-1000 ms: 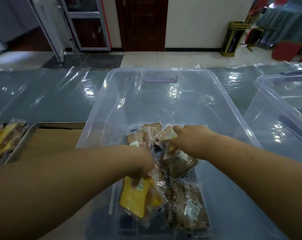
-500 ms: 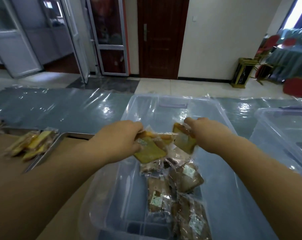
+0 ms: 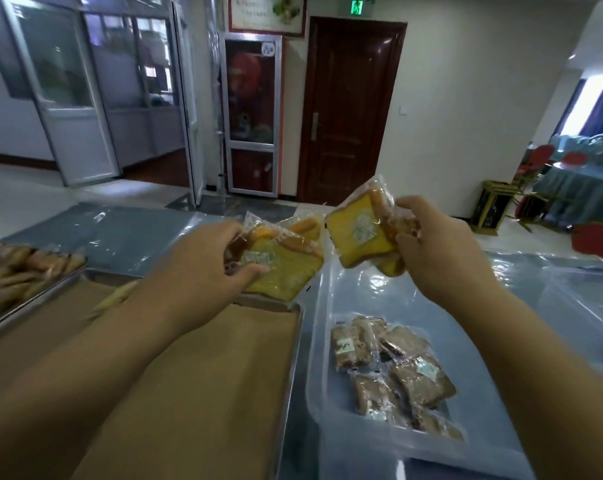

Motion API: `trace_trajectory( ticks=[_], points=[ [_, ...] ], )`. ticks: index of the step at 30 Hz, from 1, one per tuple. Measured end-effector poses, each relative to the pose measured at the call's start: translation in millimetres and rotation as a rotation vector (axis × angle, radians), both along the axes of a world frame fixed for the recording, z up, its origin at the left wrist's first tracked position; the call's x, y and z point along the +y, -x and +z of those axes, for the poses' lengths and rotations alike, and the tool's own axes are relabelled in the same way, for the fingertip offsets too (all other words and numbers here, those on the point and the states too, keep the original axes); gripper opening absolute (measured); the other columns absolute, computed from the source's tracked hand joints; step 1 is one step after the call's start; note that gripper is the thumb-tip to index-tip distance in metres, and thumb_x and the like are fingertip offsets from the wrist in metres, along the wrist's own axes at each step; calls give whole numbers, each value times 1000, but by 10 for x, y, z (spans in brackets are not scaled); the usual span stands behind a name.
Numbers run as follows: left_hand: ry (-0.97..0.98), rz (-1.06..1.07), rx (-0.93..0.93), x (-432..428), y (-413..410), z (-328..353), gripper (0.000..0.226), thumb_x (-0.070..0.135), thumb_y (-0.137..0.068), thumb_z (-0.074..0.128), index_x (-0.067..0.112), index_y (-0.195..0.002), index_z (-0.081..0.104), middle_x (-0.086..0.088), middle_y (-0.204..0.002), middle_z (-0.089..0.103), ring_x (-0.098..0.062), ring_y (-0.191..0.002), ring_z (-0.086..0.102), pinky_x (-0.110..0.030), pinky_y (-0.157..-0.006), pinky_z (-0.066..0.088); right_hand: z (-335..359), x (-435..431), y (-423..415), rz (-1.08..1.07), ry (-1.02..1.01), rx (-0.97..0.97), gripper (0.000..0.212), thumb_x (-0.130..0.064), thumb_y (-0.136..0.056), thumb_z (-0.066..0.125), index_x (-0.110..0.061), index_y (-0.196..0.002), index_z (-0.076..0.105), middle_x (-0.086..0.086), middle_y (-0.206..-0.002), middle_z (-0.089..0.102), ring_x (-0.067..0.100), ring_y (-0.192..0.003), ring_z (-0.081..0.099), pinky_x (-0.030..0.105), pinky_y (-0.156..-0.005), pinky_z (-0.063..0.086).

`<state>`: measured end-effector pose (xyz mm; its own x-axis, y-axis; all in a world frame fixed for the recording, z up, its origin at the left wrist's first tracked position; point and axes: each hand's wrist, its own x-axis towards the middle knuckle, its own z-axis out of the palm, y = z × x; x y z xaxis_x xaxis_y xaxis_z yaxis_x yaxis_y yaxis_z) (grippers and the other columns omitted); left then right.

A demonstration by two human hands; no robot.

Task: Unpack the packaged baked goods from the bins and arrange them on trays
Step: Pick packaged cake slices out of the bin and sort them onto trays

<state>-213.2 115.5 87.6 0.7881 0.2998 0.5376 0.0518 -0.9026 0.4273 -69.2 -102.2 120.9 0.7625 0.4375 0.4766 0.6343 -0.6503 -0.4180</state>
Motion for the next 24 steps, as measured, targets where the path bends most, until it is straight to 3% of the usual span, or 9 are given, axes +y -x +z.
trace_trajectory(
  ticks=[3,8,13,17,20,21,24],
  points=[
    [-15,51,24,341,495,-73,26,46,-76,68,32,-90,51,20,-80,49,4,-74,48,-16,-60,38,-27,345,429,21,-74,12,34,-22,-94,47,-27,-128,44,-1,-84,50,12,-68,49,32,-59,43],
    [19,150,124,901,1275,-344,25,42,-76,69,22,-86,58,6,-79,59,-9,-72,54,-33,-65,47,-225,1006,1018,83,-110,88,30,-20,-96,43,-31,-123,48,-10,-80,49,-1,-67,44,19,-51,32],
    [148,175,182,1373,1817,-646,24,31,-79,70,27,-99,58,15,-81,55,4,-74,50,-7,-59,35,-613,1627,1382,189,-29,207,30,-21,-95,43,-35,-122,47,-4,-91,59,10,-75,57,30,-63,51],
    [290,235,197,1721,2029,-960,30,24,-80,71,24,-108,60,20,-80,52,12,-74,47,3,-61,33,-976,2085,1484,250,66,263,33,-18,-93,45,-31,-123,48,-5,-85,56,9,-69,54,31,-60,50],
    [318,305,261,2052,2127,-1192,27,31,-79,71,21,-103,61,13,-85,62,4,-77,55,-6,-61,39,-1236,2428,1485,279,87,326,33,-18,-92,47,-27,-123,51,0,-94,63,12,-73,56,31,-63,49],
    [307,333,297,2181,2136,-1265,28,35,-79,71,21,-101,62,10,-89,64,-2,-80,57,-16,-67,45,-1319,2548,1470,284,84,347,32,-19,-92,48,-27,-124,51,0,-99,65,13,-76,57,32,-65,49],
    [294,401,367,2583,2100,-1434,31,44,-76,70,23,-97,61,6,-90,64,-13,-83,59,-35,-73,51,-1551,2924,1386,304,82,424,34,-22,-93,49,-29,-126,50,-4,-99,66,6,-72,58,22,-55,44]
  ],
)
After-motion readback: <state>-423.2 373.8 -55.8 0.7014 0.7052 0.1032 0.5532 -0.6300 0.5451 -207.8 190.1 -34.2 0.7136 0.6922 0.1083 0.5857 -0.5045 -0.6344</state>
